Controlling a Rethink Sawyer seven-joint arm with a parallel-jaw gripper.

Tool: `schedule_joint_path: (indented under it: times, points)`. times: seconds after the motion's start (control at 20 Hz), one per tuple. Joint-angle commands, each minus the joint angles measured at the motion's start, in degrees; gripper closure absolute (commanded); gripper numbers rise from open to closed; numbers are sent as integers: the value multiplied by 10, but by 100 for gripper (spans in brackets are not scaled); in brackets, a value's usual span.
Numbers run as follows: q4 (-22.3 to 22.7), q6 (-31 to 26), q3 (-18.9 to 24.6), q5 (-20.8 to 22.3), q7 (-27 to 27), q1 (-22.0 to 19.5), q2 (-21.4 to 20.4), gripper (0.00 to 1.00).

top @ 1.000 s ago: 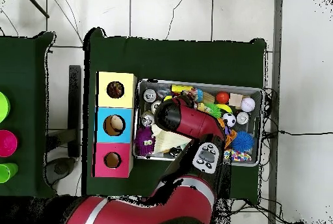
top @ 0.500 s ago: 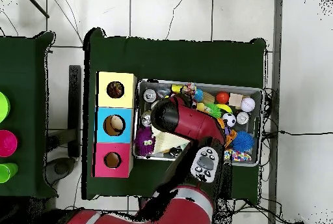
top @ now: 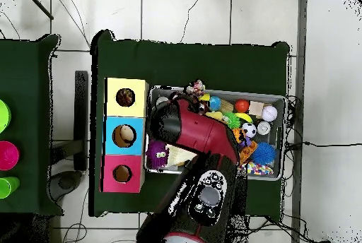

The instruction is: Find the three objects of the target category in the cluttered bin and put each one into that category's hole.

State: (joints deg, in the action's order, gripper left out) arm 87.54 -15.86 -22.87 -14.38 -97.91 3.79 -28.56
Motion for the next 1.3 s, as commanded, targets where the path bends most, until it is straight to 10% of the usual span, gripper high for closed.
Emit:
schedule_joint_path:
  times: [0.05, 1.3]
  points:
    - [15, -79, 12, -17, -121, -1, -18, 100]
    - [-61, -303, -81, -74, -265, 147, -59, 100]
